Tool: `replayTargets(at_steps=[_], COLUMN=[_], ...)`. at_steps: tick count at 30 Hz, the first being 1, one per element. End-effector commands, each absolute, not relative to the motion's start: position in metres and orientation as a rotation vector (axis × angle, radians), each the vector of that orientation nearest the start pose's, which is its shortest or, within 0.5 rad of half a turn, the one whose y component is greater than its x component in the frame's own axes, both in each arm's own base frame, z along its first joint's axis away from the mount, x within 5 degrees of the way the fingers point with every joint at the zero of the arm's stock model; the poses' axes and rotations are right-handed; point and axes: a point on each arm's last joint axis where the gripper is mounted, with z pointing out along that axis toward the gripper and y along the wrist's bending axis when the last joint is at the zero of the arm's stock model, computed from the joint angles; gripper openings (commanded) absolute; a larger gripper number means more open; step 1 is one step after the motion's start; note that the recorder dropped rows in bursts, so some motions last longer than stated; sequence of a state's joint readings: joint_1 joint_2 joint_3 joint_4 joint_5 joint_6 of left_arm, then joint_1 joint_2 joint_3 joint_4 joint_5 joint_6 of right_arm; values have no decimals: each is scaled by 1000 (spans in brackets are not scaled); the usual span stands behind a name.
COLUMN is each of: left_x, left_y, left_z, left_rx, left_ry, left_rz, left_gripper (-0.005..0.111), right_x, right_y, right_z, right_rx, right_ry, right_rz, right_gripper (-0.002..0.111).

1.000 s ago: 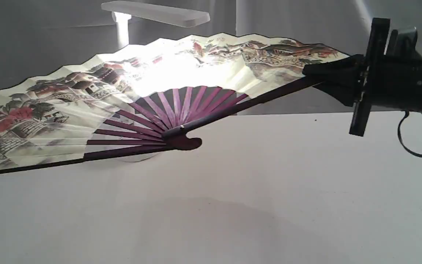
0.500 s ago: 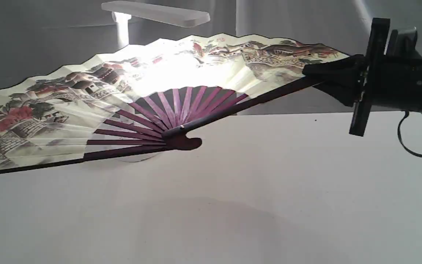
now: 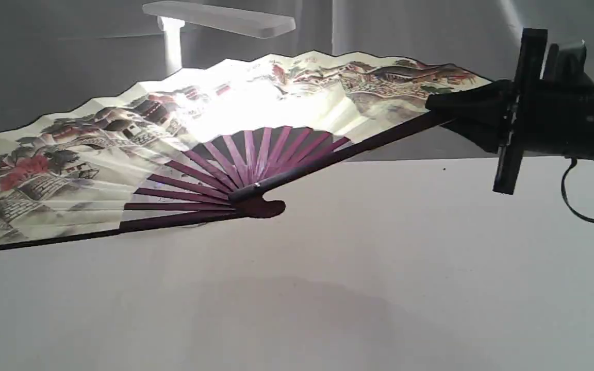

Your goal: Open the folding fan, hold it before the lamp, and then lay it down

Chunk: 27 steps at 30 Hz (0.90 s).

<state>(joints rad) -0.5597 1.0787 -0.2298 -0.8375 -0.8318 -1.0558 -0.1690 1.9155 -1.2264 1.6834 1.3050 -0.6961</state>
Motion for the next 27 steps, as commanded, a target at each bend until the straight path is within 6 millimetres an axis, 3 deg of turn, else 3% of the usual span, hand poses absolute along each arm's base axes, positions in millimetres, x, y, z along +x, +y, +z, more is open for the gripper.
replayTargets(at_steps=[1,16,27], left_x=[170,189,194], left_y=[-30,-50,-55], left_z=[224,197,182], left_rx=[-1451,-1458,-1479], left_ry=[1048,1284,1351], left_rz=[-1110,-1016,-979], left_gripper=[0,0,0], right_x=[392,391,397], right_y=[3,-2,-6], right_z=[242,222,196], right_rx=[483,556,668], right_ry=[2007,2198,2236], right_rz=[1725,1563,1562], right_gripper=[0,0,0])
